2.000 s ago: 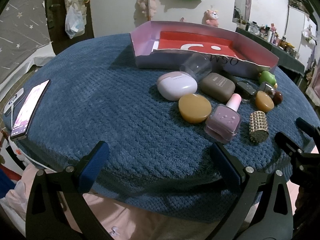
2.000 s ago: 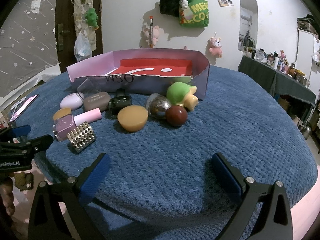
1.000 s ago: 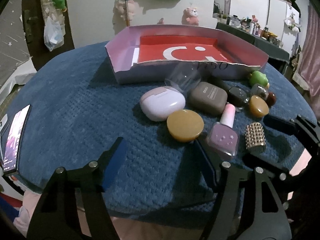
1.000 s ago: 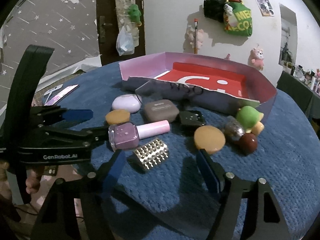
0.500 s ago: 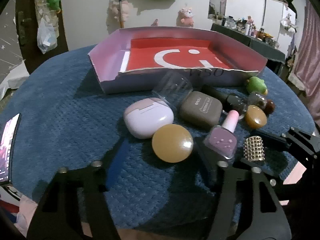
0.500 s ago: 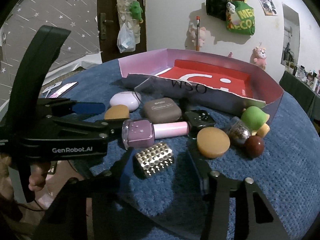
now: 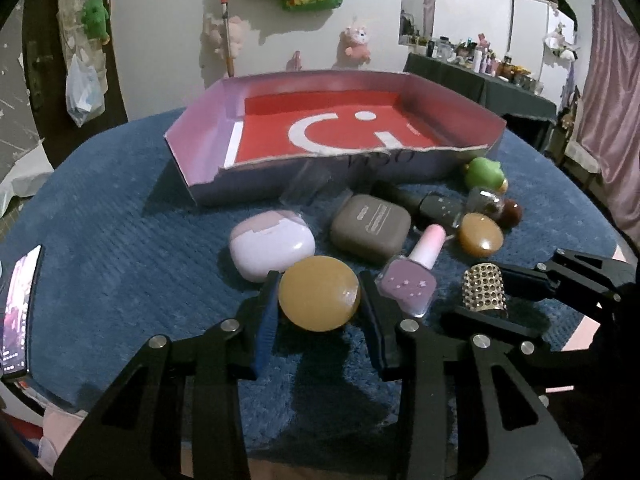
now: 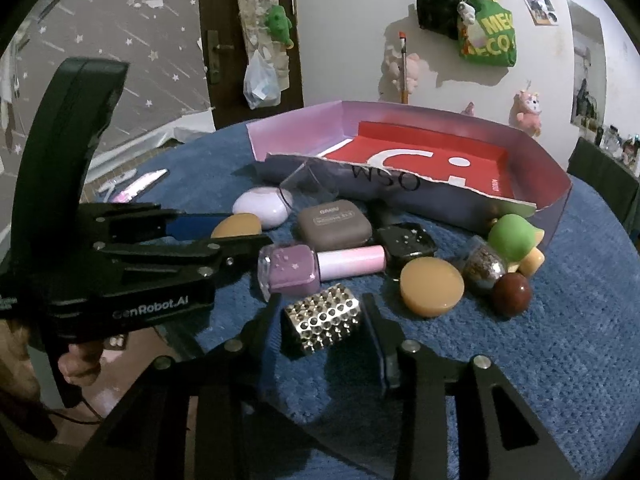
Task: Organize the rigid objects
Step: 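Grasp the tan round compact with the left tool while the right tool grasps the studded silver cylinder, then carry the tan compact and studded cylinder over the red-lined box with both tools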
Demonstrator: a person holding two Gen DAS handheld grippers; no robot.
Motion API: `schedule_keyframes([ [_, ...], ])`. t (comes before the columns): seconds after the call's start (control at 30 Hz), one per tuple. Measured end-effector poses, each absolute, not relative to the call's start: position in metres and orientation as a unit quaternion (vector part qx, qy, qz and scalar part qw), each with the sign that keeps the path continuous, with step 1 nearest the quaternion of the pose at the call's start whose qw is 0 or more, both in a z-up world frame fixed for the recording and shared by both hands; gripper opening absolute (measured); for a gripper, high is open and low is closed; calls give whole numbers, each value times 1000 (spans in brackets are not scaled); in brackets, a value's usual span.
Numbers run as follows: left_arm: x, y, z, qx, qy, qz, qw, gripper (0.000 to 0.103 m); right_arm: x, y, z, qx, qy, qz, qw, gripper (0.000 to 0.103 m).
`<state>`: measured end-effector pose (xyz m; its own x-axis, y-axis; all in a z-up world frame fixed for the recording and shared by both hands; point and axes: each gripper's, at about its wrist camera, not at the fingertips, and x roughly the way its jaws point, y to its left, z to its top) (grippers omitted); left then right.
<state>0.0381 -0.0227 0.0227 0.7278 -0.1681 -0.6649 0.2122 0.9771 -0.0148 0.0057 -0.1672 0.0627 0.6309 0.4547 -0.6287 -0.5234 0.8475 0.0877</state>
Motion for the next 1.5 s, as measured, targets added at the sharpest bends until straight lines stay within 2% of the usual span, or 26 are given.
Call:
schedule_keyframes([
  [0.53, 45, -14, 44, 14, 333, -107, 937, 35, 32, -184, 98, 4, 326, 280, 903, 40],
  [1.07, 80, -16, 75, 29, 302, -108, 947, 35, 68, -179, 129, -18, 301, 277, 912, 40],
  [1.5, 134, -20, 87, 23, 310, -121, 943, 36, 118, -186, 151, -24, 307, 260, 915, 40],
])
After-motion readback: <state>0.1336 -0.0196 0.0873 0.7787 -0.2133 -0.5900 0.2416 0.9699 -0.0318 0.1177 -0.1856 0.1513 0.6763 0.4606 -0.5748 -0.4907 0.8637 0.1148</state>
